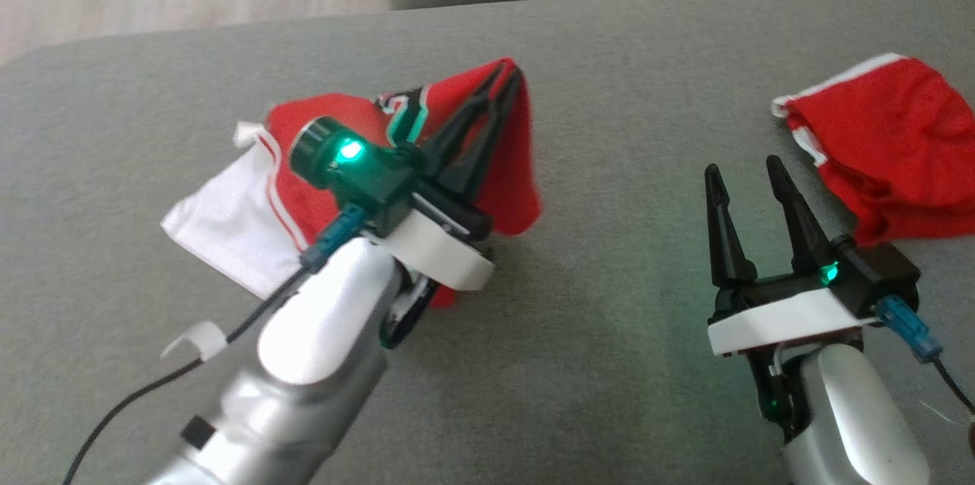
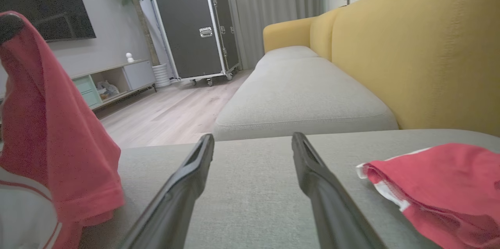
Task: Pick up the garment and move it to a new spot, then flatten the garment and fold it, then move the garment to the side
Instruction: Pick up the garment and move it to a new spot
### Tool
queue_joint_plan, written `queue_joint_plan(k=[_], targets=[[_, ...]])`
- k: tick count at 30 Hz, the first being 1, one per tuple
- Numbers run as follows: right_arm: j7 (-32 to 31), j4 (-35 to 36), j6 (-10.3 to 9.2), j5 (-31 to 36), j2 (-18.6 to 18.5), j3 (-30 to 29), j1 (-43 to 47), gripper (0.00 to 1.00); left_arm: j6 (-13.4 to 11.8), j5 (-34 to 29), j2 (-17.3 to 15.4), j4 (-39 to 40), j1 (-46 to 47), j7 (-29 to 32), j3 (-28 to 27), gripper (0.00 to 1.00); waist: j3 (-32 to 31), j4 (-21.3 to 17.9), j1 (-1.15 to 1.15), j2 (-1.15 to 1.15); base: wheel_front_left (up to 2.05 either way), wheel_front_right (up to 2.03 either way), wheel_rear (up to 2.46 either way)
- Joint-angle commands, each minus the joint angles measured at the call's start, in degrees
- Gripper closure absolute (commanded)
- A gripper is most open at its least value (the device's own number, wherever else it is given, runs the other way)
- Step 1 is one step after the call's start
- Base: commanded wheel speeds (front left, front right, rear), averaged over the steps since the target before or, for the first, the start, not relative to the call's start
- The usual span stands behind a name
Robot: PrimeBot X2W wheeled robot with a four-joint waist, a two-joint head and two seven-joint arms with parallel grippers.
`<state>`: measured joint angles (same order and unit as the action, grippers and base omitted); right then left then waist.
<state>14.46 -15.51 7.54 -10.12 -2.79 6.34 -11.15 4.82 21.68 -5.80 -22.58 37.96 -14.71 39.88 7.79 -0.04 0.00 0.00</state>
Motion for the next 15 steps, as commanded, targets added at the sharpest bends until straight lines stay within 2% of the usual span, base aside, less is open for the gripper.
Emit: queue_joint_plan(k=[1, 6, 7, 8, 15], targets=[[0.54, 2.14, -0.05, -0.33, -0.09, 1.01, -2.13, 0.0, 0.27, -0.74, 0.01, 2.08, 3.19, -0.29, -1.8, 1.0, 1.02, -1.83, 0.0, 0.0, 0.0, 0.0, 0.0], [0.54, 2.39, -0.05, -0.24, -0.09, 0.62, -2.33, 0.0, 1.3, -2.5, 1.88, 0.12, 3.24, -0.29, 0.14, 1.0, 1.95, -4.18, 0.0, 0.0, 0.0, 0.0, 0.0], [0.54, 2.36, -0.05, -0.22, -0.09, 0.62, -2.34, 0.0, 1.53, -2.19, 2.08, -1.17, 2.94, -0.29, 0.78, 0.54, 1.99, -4.51, 0.0, 0.0, 0.0, 0.0, 0.0], [0.54, 2.35, -0.05, -0.22, -0.09, 0.58, -2.38, 0.0, 1.74, -1.81, 2.24, -2.48, 2.75, -0.29, 1.4, 0.0, 2.02, -4.76, 0.0, 0.0, 0.0, 0.0, 0.0], [0.54, 2.38, -0.05, -0.24, -0.09, -0.25, -2.2, 0.0, 2.25, -0.38, 2.64, -6.06, 0.61, -0.29, 1.05, 0.0, 1.08, -4.35, 0.0, 0.0, 0.0, 0.0, 0.0]])
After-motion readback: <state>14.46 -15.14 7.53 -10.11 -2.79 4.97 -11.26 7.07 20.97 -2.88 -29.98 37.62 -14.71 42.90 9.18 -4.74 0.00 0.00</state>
